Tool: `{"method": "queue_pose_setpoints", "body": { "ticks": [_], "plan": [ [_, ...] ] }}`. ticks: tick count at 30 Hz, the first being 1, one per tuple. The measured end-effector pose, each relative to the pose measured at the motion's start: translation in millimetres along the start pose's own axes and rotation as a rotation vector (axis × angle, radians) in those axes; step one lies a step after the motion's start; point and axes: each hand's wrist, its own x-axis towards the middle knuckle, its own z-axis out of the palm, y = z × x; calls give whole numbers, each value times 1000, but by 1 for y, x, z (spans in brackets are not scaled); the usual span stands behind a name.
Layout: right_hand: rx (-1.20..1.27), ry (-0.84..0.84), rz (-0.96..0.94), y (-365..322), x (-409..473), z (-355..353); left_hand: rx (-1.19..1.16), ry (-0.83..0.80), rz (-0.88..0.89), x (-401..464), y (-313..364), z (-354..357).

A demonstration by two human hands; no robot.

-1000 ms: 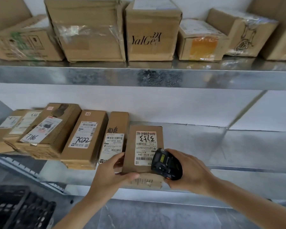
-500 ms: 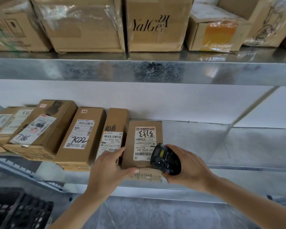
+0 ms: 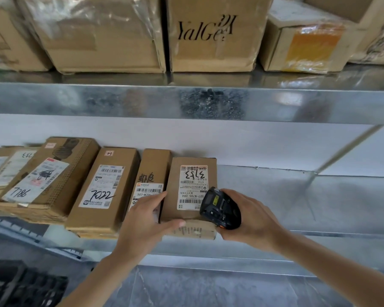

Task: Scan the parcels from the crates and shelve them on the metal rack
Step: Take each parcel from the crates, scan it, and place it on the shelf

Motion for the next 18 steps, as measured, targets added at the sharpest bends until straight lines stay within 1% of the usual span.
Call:
{"method": "queue_pose_setpoints", "body": {
  "ticks": [5, 12, 18],
  "plan": [
    [10, -4, 6, 4, 14, -3, -1, -8, 3, 14, -1, 1],
    [0, 13, 13, 10, 33, -7, -34, 31, 29, 31, -3, 5],
    [15, 3, 1, 11, 35, -9, -42, 11, 6, 33, -2, 3]
  ]
}}
